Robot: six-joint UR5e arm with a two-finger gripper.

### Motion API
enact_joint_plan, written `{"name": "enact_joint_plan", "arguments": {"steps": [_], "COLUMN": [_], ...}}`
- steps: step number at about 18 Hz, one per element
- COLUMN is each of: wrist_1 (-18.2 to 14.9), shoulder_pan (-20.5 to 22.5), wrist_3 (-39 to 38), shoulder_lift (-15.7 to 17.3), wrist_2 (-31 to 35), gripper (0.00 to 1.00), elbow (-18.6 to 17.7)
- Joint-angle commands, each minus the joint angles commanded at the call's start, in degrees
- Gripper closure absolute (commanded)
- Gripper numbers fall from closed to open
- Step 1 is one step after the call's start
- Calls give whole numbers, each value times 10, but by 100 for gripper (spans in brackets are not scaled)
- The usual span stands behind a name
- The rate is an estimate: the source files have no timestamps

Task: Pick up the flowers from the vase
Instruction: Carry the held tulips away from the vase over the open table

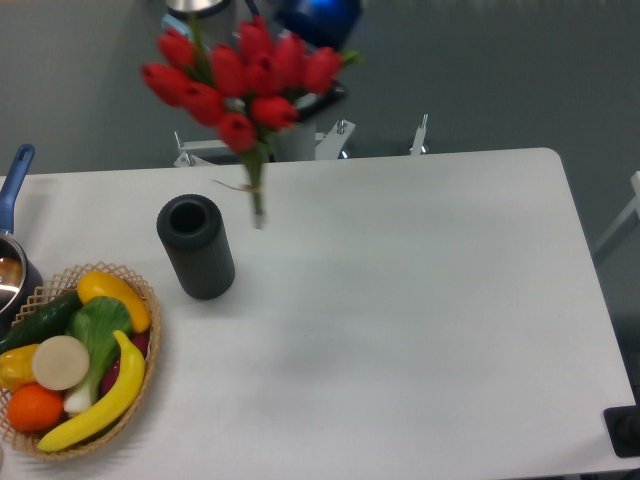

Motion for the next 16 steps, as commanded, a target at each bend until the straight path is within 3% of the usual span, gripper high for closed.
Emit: {"name": "enact_joint_plan", "arguments": {"steps": [3,10,13,16], "wrist_1": [1,-3,-5,-7], "shoulder_pan": [0,-3,-4,-6], "wrist_3": [26,56,83,165], "shoulder_lift": [-36,-134,-163,-220], "wrist_2": [104,228,295,403], "gripper": [97,98,95,94], "elbow": [25,105,110,114]}}
